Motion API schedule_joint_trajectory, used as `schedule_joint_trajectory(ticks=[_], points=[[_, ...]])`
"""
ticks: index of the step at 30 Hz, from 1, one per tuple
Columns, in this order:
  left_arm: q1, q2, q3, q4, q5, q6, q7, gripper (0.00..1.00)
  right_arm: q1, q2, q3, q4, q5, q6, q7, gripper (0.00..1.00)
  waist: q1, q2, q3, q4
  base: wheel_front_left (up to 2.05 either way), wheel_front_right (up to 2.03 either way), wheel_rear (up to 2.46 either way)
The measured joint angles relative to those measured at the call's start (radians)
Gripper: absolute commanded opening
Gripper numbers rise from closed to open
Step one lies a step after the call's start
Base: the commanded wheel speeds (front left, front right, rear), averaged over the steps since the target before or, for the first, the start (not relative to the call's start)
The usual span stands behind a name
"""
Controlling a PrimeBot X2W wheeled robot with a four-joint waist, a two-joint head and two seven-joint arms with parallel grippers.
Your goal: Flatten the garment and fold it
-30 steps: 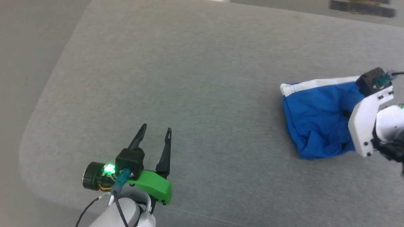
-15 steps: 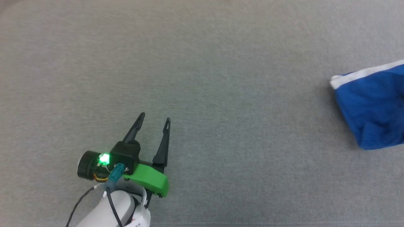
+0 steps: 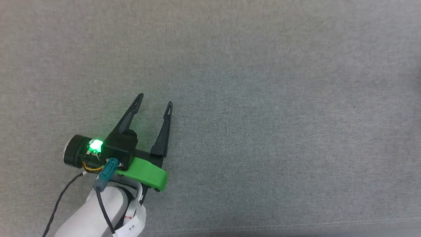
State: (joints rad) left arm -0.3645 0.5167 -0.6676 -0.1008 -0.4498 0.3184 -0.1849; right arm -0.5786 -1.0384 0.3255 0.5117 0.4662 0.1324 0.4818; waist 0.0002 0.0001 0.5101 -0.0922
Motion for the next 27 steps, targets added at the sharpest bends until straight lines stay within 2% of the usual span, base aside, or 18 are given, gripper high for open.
schedule_joint_trajectory(ticks=[6, 13, 14, 15, 16, 21, 27], points=[[-0.007, 0.015, 0.005, -0.043, 0.006, 0.014, 0.015, 1.00, -0.018, -0.019, -0.069, 0.171, -0.096, 0.000, -0.106, 0.00, 0.0000, 0.0000, 0.061, 0.016, 0.00, 0.00, 0.00], [-0.008, 0.017, 0.004, -0.058, 0.023, 0.024, 0.016, 1.00, -0.058, 0.009, -0.141, 0.309, -0.171, 0.000, -0.190, 0.00, 0.0000, 0.0000, 0.095, 0.040, 0.00, 0.00, 0.00], [-0.008, 0.017, 0.003, -0.057, 0.023, 0.025, 0.016, 1.00, -0.067, 0.023, -0.150, 0.320, -0.181, 0.000, -0.204, 0.29, 0.0001, 0.0000, 0.095, 0.041, 0.00, 0.00, 0.00], [-0.007, 0.017, 0.003, -0.054, 0.023, 0.026, 0.016, 1.00, -0.075, 0.034, -0.154, 0.328, -0.194, 0.000, -0.213, 1.00, 0.0000, 0.0000, 0.093, 0.042, 0.00, 0.00, 0.00], [-0.007, 0.017, 0.002, -0.043, 0.022, 0.026, 0.016, 1.00, -0.095, 0.055, -0.161, 0.346, -0.224, 0.000, -0.221, 1.00, 0.0001, 0.0000, 0.082, 0.043, 0.00, 0.00, 0.00], [-0.005, 0.002, -0.005, 0.004, 0.013, 0.022, 0.001, 1.00, -0.128, 0.068, -0.158, 0.365, -0.277, 0.000, -0.231, 1.00, 0.0000, 0.0000, 0.032, 0.042, 0.00, 0.00, 0.00], [0.006, -0.028, -0.013, 0.076, -0.024, 0.007, -0.021, 1.00, -0.161, 0.081, -0.130, 0.354, -0.281, 0.000, -0.245, 1.00, -0.0001, 0.0000, -0.073, 0.038, 0.00, 0.00, 0.00]])
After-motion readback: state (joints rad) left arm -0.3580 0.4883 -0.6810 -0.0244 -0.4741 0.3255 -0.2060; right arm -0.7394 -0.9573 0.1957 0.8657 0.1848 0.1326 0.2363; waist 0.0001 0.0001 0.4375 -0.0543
